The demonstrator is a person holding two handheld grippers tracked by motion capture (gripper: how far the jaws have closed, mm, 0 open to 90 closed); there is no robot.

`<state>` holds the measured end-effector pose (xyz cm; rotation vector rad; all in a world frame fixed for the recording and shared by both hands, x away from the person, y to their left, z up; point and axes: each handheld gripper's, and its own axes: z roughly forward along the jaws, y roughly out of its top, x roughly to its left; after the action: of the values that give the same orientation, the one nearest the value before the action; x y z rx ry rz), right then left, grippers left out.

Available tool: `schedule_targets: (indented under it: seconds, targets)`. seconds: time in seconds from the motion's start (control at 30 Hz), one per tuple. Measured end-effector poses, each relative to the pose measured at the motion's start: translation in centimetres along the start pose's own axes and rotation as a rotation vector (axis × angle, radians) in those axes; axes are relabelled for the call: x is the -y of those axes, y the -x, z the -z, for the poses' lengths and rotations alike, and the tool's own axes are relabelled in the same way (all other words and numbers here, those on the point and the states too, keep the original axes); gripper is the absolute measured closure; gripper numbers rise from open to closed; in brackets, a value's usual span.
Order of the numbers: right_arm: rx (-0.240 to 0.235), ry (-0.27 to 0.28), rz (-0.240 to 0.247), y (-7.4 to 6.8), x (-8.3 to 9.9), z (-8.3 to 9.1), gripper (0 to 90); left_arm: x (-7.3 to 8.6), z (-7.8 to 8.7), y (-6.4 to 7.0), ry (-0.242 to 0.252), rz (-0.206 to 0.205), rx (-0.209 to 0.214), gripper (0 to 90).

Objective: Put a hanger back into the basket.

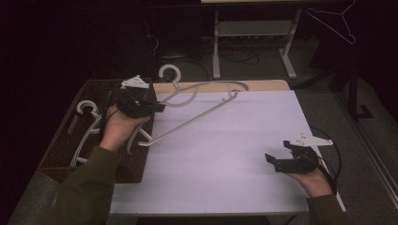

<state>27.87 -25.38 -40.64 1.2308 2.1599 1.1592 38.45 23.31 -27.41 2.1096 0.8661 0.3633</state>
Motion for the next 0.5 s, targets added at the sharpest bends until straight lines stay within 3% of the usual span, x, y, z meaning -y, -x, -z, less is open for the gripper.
schedule_targets:
  seconds: [0.23, 0.5]
  targets:
    - [-0.006, -0.005, 0.001, -0.3, -0.2, -0.4, 12.3, 2.3, 5.4, -4.3, 0.034, 0.068, -0.085, 82.2]
    - [-0.002, -0.004, 0.004, -0.2, -0.3, -0.4, 11.8, 5.8, 9.5, -8.3, 0.023, 0.139, -0.171, 82.2]
